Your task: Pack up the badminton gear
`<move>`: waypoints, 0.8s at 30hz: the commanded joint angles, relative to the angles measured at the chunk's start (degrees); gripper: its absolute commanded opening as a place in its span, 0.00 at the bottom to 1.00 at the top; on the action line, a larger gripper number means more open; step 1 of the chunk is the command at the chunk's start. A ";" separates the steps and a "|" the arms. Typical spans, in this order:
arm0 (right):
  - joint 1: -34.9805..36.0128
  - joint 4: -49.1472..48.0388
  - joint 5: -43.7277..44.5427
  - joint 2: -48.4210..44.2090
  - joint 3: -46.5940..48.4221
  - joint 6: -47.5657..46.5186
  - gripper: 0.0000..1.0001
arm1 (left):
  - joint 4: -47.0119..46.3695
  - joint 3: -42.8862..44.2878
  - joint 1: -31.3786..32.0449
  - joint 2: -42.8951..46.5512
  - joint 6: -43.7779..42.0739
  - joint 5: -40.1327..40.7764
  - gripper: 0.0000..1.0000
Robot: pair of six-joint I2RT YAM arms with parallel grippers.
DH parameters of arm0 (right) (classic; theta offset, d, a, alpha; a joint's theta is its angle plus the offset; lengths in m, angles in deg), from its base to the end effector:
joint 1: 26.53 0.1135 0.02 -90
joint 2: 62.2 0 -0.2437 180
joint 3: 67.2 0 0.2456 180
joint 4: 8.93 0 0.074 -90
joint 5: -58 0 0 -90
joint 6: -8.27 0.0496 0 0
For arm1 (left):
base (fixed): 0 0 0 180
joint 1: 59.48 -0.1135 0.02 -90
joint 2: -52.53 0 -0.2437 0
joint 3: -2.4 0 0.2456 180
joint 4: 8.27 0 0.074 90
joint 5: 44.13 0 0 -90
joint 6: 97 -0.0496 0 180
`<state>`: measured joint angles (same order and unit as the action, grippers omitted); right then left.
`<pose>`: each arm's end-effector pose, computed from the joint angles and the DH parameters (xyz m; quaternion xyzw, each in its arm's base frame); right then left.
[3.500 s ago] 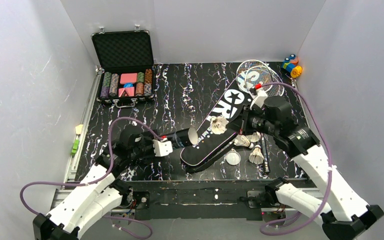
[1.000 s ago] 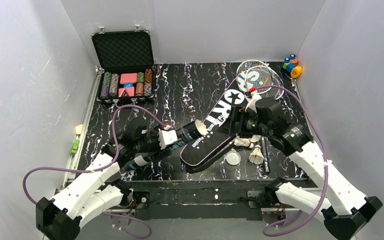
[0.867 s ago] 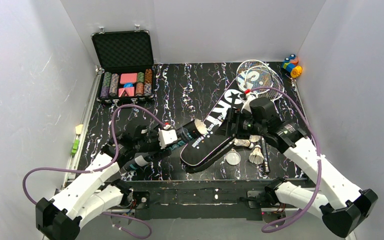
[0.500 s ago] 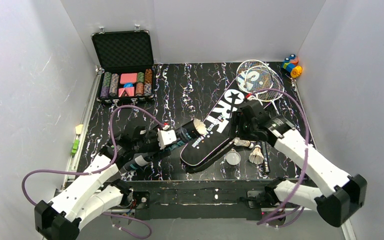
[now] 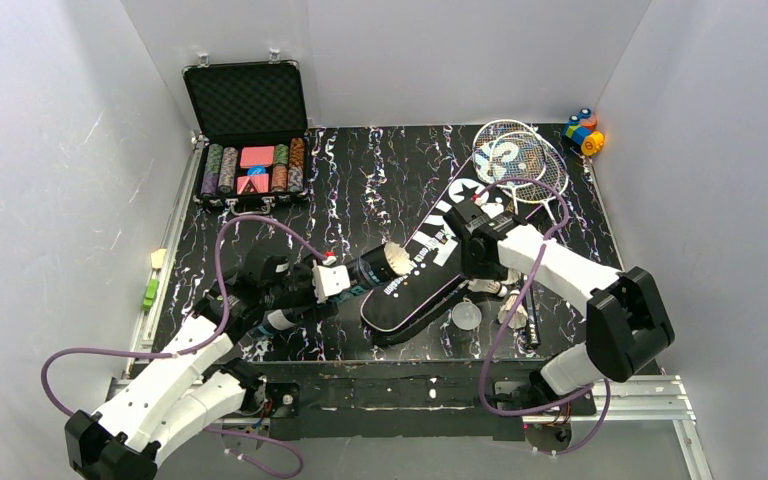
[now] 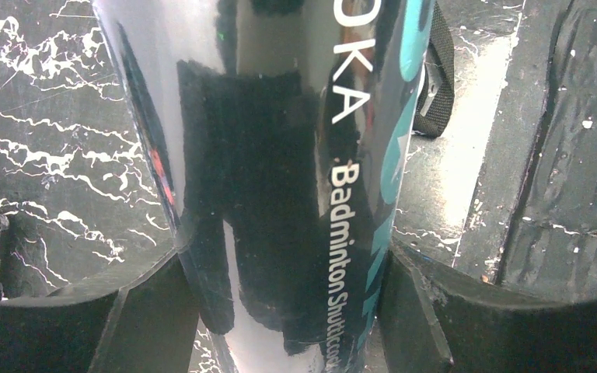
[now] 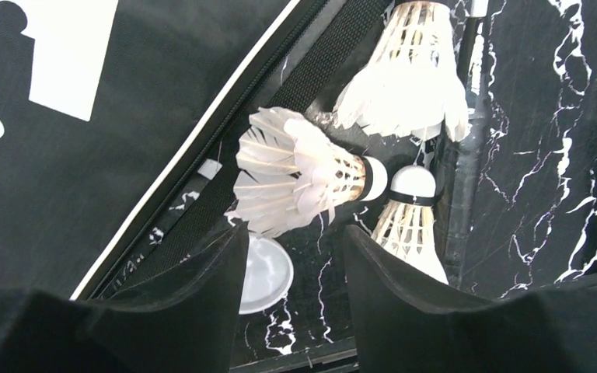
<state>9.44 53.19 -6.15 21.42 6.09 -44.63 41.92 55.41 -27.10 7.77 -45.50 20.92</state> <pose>0.2315 0.1413 0.1985 0.0436 0.9629 -0.0891 0.2511 0.1396 -0.1133 0.2408 0.5888 0.6755 -0.1758 0.4076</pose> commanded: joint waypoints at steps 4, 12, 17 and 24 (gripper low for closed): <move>-0.19 0.04 4.71 1.77 2.17 1.22 0.39 | 0.28 -0.59 0.23 1.77 -1.83 -1.16 0.05; -0.11 1.54 5.57 -1.43 1.67 1.35 0.16 | 0.58 -0.74 0.23 2.05 -1.93 -1.15 0.05; 0.51 3.28 4.30 -6.20 2.79 1.36 0.01 | 0.62 -0.40 0.23 1.74 -2.02 -1.15 0.05; 2.79 5.24 -10.37 -19.40 8.45 0.24 0.01 | 0.07 -0.86 0.23 1.38 -2.57 -0.06 0.05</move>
<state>11.36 57.04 -7.14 10.23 9.07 -44.30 43.19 54.49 -27.10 8.50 -47.35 20.94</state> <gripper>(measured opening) 0.022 0.673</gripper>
